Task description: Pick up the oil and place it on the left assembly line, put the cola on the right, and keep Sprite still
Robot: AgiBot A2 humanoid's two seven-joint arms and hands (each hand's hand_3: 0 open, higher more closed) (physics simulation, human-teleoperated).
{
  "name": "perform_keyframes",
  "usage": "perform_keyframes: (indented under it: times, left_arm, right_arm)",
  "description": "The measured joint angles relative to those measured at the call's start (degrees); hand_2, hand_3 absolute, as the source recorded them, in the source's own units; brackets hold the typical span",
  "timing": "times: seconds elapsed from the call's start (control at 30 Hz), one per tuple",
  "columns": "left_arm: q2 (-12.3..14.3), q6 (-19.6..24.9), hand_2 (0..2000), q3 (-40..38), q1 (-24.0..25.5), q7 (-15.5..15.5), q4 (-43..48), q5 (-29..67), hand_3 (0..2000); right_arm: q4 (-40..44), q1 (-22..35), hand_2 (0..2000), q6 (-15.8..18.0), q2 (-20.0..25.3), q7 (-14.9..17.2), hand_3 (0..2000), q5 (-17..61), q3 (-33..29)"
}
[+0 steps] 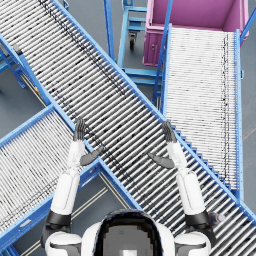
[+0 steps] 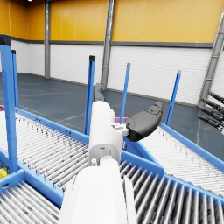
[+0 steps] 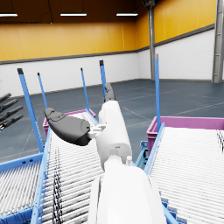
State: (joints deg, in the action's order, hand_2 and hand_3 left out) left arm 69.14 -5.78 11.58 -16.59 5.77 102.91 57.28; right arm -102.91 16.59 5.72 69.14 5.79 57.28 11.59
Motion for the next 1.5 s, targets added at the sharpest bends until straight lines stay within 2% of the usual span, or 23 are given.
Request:
perform_keyframes:
  times: [1.5]
  left_arm:
    - [0.0, 0.0, 0, 0.0, 0.0, 0.0, 0.0, 0.0, 0]
  right_arm:
    - [0.0, 0.0, 0, 0.0, 0.0, 0.0, 0, 0.0, 0.0]
